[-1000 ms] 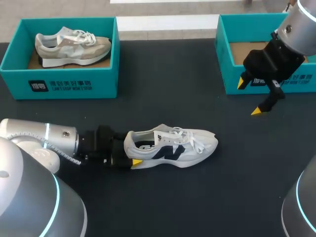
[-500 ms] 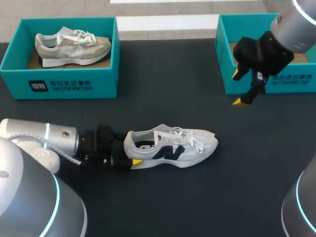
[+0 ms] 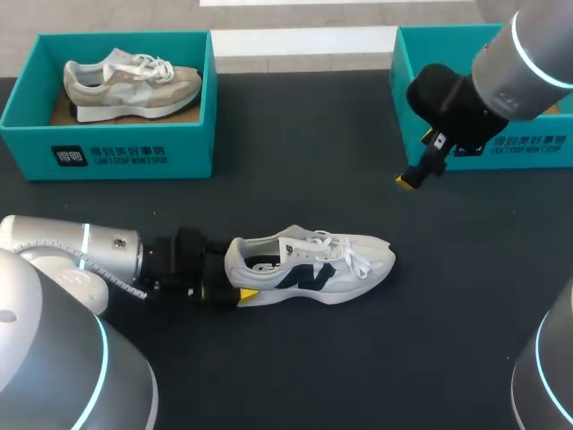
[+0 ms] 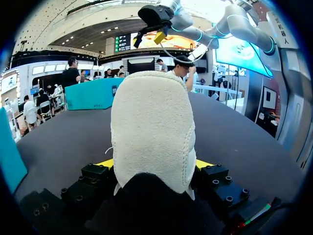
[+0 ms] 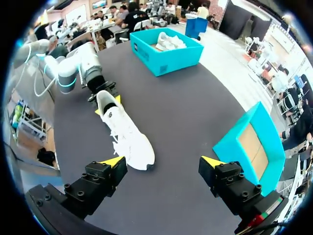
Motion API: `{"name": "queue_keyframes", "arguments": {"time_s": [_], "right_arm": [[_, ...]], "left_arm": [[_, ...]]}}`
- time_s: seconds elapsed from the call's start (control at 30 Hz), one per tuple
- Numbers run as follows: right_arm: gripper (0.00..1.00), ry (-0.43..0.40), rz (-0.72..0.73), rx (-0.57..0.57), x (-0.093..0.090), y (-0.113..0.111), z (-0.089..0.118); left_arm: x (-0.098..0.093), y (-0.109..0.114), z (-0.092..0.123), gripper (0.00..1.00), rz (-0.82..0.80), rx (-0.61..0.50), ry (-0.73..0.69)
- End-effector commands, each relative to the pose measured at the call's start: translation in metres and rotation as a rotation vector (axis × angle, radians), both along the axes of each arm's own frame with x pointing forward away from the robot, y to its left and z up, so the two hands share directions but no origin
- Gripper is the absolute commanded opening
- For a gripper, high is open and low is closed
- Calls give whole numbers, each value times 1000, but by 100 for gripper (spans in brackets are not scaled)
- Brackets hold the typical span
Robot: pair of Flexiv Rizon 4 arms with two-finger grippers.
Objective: Take the shoe out of the shoebox, open the shoe tongue, remove and reinsert the insole, then place the shoe into the shoebox
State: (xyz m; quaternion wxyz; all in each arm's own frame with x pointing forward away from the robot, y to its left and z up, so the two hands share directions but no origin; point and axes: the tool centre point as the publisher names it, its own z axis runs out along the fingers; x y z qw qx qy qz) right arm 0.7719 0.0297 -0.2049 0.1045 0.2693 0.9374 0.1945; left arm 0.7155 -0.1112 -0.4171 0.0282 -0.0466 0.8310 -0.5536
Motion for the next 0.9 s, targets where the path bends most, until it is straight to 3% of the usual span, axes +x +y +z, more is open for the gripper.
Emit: {"name": "queue_keyframes", "arguments": {"time_s": [0.03,0.1,0.2,0.33,0.4,0.5,0.53,0.63,0.67,0.9], "right_arm": [[100,-19,-8,-2,-5,-2,-2],[100,-19,-8,-2,-5,-2,-2],[100,57,-200,64,-2,24,-21],[100,60,-418,89,3,60,-37],[100,59,-493,39,4,74,-41],[100,41,-740,-29,1,88,-45],[100,92,-775,-65,-2,93,-49],[100,126,-812,61,-3,112,-63],[100,102,-848,84,-5,116,-64],[100,102,-848,84,-5,116,-64]], "left_arm": [[-1,-4,-8,0,0,4,2],[-1,-4,-8,0,0,4,2],[-1,-4,-8,0,0,4,2],[-1,-4,-8,0,0,4,2],[-1,-4,-8,0,0,4,2],[-1,-4,-8,0,0,4,2],[-1,-4,-8,0,0,4,2],[-1,-4,-8,0,0,4,2],[-1,-4,-8,0,0,4,2],[-1,-4,-8,0,0,4,2]]}}
